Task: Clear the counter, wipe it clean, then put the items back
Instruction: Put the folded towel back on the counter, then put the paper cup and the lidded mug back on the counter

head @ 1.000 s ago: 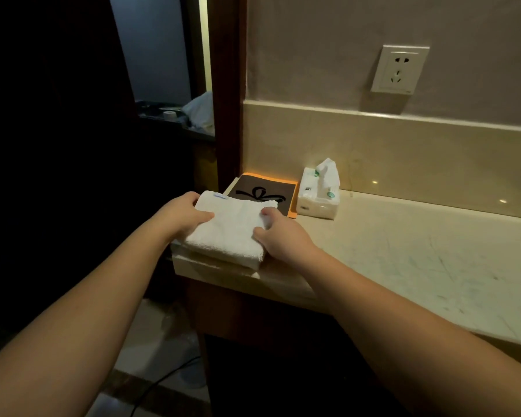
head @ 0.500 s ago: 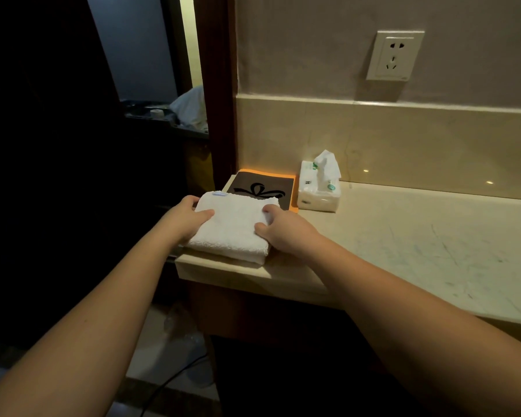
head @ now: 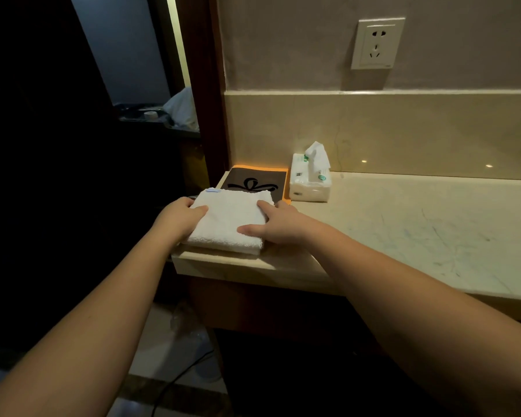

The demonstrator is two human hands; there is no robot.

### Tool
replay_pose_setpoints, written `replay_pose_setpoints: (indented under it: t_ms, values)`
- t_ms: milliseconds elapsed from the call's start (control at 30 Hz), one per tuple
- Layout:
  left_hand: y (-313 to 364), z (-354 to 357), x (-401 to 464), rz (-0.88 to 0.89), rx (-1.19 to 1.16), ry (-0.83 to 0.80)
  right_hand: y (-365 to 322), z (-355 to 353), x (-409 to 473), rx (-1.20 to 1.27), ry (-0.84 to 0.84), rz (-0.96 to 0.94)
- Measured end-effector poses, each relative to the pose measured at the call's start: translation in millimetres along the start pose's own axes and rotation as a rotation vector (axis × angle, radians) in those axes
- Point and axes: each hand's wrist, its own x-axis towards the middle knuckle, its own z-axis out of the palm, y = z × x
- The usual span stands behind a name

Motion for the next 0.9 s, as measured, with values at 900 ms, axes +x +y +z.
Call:
replay_pose_setpoints:
  t_ms: [900]
  values:
    - [227.8,126.5,-280.3,0.796,-0.017,-0.326,277.8,-23.3,-340.5,0.007,0.466,0.130]
